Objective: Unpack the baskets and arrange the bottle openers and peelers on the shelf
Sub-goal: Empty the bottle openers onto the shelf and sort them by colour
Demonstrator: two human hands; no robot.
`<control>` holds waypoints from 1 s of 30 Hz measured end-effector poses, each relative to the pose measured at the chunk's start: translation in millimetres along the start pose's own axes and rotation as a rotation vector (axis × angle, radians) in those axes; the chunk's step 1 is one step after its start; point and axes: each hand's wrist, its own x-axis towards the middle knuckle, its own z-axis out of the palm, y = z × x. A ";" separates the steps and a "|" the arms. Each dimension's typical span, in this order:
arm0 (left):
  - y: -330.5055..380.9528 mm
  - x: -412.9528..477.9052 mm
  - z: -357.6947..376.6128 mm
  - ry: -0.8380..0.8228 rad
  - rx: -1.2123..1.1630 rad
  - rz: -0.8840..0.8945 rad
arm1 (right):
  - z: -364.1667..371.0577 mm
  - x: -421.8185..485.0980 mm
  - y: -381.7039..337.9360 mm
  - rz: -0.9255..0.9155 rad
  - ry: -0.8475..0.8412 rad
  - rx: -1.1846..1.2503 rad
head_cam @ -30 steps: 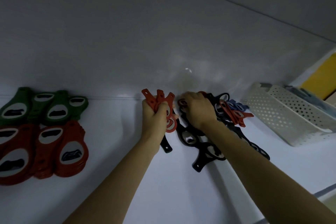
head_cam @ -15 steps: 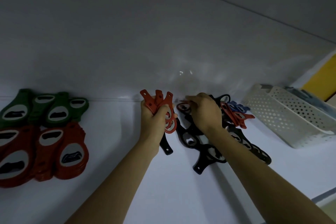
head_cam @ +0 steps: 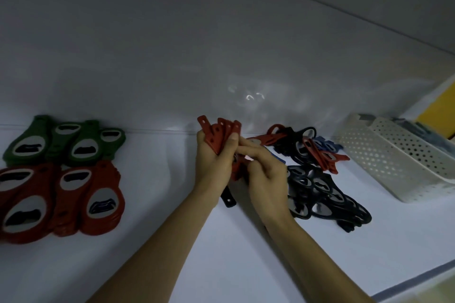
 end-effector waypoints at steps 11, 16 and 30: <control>27.2 -35.7 10.2 -0.245 0.280 0.185 | -0.9 -5.7 -24.8 0.266 -0.069 0.390; 50.4 -56.9 -19.3 -0.181 0.564 0.377 | 9.5 -19.5 -38.8 0.200 -0.190 0.399; 49.6 -105.0 -84.2 0.014 0.968 0.318 | 48.3 -65.8 -37.4 0.051 -0.337 0.210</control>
